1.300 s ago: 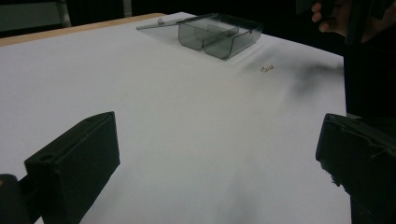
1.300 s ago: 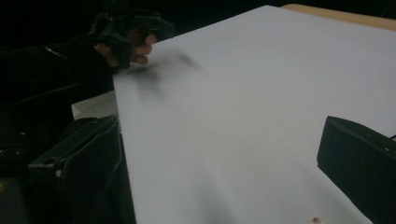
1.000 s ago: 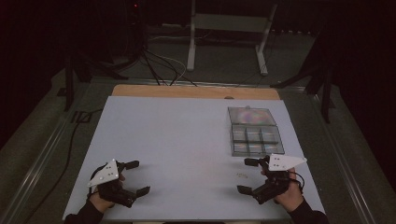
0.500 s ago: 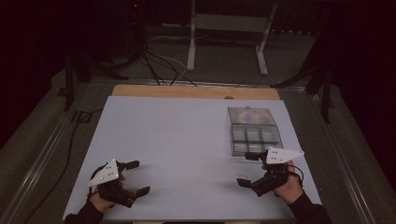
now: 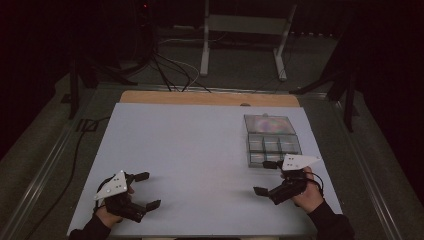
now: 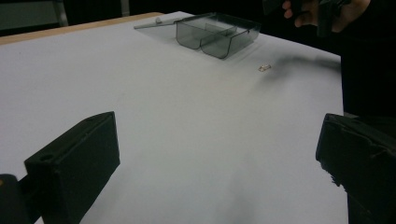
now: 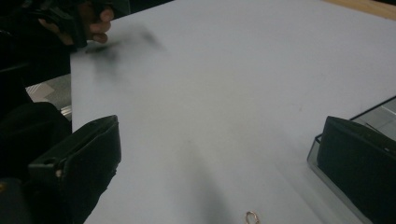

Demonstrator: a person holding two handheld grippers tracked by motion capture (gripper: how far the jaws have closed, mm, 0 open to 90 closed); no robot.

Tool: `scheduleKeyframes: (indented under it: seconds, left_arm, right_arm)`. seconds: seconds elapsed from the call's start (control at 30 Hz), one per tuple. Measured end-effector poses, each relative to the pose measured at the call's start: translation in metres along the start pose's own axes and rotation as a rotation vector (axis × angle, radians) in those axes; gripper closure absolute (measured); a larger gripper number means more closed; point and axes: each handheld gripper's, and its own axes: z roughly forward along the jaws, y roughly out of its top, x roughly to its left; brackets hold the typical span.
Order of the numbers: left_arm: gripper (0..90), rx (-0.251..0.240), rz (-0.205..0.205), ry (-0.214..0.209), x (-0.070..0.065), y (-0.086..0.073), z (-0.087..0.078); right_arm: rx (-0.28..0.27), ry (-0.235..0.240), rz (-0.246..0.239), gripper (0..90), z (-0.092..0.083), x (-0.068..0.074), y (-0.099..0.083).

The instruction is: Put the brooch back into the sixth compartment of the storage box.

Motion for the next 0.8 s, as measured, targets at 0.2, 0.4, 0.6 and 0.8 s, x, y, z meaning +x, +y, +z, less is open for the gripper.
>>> scheduleKeyframes:
  seconds: [0.2, 0.4, 0.6, 0.8]
  left_arm:
    - [1.4, 0.0, -0.004, -0.005, 0.0, 0.0, 0.0]
    - [1.4, 0.0, -0.002, -0.004, -0.001, 0.0, 0.0]
    - [1.4, 0.001, -0.001, -0.006, 0.0, 0.0, 0.0]
    - [1.4, 0.002, -0.002, -0.007, 0.0, 0.0, 0.0]
  right_arm:
    - [0.006, -0.019, -0.011, 0.0, 0.003, -0.005, -0.004]
    - [0.041, -0.028, 0.008, 0.0, 0.006, -0.009, -0.007]
    - [0.07, -0.024, 0.017, 0.0, 0.009, -0.014, -0.01]
    - [0.128, -0.033, 0.018, 0.0, 0.012, -0.017, -0.014]
